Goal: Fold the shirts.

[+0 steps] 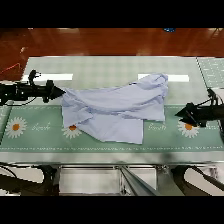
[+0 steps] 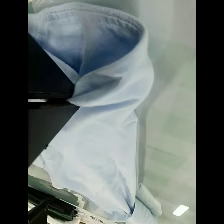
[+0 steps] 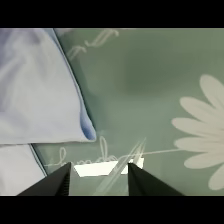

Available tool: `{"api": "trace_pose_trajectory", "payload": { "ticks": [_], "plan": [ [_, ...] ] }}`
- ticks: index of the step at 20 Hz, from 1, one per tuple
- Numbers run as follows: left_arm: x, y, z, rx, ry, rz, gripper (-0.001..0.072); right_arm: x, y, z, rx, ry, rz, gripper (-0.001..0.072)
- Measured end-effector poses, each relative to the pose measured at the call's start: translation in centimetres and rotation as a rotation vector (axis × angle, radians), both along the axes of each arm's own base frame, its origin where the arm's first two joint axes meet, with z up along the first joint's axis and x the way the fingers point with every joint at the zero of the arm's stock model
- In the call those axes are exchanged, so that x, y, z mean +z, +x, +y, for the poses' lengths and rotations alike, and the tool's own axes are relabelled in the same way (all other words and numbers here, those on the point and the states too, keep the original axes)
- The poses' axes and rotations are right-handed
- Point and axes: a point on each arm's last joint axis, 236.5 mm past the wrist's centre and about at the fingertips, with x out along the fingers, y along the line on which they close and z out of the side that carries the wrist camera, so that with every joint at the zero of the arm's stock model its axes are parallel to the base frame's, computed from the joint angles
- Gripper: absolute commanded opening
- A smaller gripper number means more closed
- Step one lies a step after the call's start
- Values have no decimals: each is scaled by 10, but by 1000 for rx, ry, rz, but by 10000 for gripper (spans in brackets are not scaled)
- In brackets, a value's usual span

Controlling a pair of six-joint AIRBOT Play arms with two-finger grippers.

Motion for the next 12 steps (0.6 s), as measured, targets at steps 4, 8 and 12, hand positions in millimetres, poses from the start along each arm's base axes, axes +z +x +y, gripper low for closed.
{"api": "trace_pose_trajectory", "payload": {
  "ticks": [4, 8, 12],
  "plan": [
    [1, 0, -1, -2, -1, -2, 22, -21, -5, 27, 21, 58, 47, 406],
    [1, 0, -1, -3, -1, -2, 22, -38, 10, 51, 34, 88, 47, 406],
    [1, 0, -1, -4, -1, -2, 22, -47, 34, 71, 52, 108, 38, 161]
  ]
}}
